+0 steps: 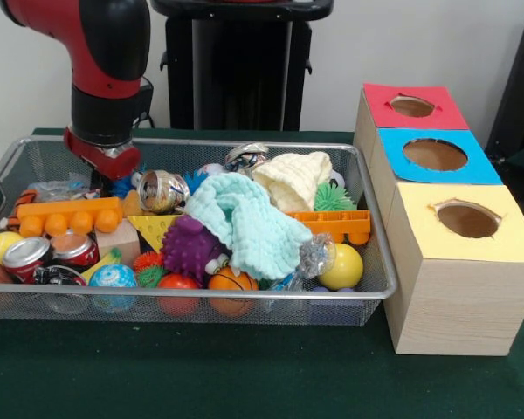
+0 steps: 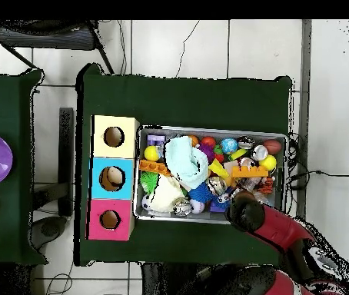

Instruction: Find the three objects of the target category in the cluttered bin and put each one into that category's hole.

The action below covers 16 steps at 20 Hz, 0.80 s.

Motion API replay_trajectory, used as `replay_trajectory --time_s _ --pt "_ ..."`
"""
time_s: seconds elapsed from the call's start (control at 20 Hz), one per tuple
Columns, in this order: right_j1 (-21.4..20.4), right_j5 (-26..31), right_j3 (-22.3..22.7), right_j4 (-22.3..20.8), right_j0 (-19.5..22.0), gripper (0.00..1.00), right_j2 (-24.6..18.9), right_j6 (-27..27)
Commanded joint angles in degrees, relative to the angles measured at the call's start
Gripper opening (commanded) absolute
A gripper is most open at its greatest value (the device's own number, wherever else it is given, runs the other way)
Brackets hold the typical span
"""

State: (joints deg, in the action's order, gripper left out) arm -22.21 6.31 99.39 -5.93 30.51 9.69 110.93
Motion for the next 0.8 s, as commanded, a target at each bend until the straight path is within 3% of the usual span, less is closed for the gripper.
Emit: replay_trajectory --time_s 0.05,0.2,0.45,0.8 --pt "-2.4 -3.2 -1.0 1.1 0.3 0.00 -2.4 8.6" --pt "-6.8 -3.1 1.9 -0.2 3.4 0.00 -6.6 7.3" --pt "-16.2 2.0 5.9 -0.3 4.6 0.00 -9.7 4.8" --pt "-22.6 7.4 8.4 1.2 6.9 0.00 -14.8 3.0"
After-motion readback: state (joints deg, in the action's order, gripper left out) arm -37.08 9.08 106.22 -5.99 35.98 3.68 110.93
